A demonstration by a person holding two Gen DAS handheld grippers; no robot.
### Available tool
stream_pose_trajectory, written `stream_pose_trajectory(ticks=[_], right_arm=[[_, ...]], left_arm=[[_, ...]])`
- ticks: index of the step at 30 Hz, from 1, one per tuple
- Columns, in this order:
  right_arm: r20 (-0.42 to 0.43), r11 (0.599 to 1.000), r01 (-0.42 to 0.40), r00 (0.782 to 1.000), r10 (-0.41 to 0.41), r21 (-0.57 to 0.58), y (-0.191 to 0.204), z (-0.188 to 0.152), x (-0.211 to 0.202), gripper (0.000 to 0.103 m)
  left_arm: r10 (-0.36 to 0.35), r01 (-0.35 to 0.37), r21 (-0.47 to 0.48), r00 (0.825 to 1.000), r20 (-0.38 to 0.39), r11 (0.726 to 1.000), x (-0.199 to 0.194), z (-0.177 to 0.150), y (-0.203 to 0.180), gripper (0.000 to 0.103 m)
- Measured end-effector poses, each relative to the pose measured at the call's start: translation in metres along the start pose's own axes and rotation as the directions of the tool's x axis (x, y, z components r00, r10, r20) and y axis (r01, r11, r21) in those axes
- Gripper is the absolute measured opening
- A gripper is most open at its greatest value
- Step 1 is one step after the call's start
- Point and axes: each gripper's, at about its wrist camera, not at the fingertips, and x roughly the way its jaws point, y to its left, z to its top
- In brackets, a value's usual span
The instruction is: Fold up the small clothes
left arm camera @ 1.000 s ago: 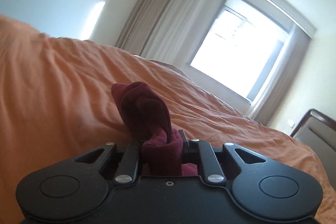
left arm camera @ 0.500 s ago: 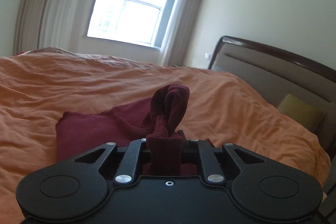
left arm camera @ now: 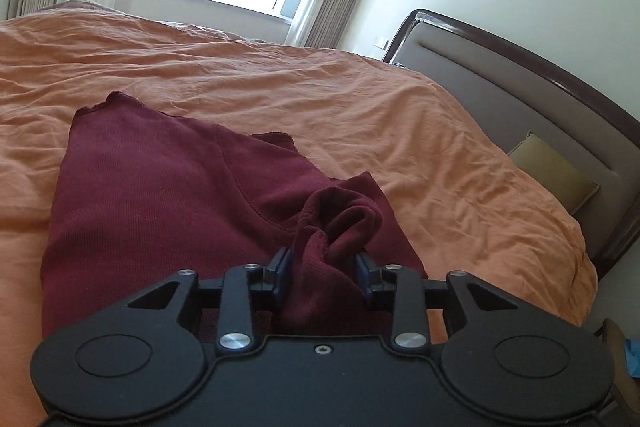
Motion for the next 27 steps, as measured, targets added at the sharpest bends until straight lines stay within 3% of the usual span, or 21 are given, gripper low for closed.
stream_pose_trajectory(ticks=[1, 3, 8, 11, 15, 20, 23, 27], right_arm=[[-0.003, 1.0, 0.0, 1.0, 0.0, -0.002, 0.0, 0.0, -0.001, 0.103], [-0.01, 1.0, 0.001, 1.0, -0.001, -0.002, -0.001, -0.001, -0.002, 0.103], [-0.012, 1.0, 0.009, 1.0, -0.009, 0.003, -0.004, 0.0, -0.008, 0.103], [-0.003, 1.0, 0.019, 1.0, -0.019, 0.012, -0.007, 0.002, -0.012, 0.103], [0.01, 0.999, 0.028, 1.0, -0.028, 0.047, -0.014, 0.007, -0.016, 0.103], [0.031, 0.989, -0.03, 0.999, 0.026, 0.142, -0.023, 0.015, -0.023, 0.103], [0.038, 0.976, -0.12, 0.993, 0.115, 0.181, -0.025, 0.021, -0.023, 0.103], [0.017, 0.962, -0.192, 0.981, 0.193, 0.196, -0.023, 0.03, -0.016, 0.103]], left_arm=[[-0.004, 0.004, -0.004, 1.0, 0.003, 1.0, -0.001, 0.0, -0.001, 0.049], [-0.011, 0.011, -0.014, 1.0, 0.016, 1.0, -0.006, 0.0, -0.001, 0.071], [-0.007, 0.011, -0.062, 0.998, 0.056, 0.998, -0.026, 0.002, 0.004, 0.09], [0.074, -0.066, -0.083, 0.992, 0.098, 0.994, -0.043, 0.004, 0.011, 0.101], [0.227, -0.217, -0.095, 0.968, 0.112, 0.972, -0.059, 0.007, 0.024, 0.102], [0.397, -0.386, -0.114, 0.913, 0.095, 0.915, -0.071, 0.004, 0.047, 0.102], [0.437, -0.425, -0.152, 0.897, 0.061, 0.892, -0.075, -0.002, 0.064, 0.102], [0.455, -0.445, -0.196, 0.89, 0.01, 0.874, -0.077, -0.009, 0.081, 0.102]])
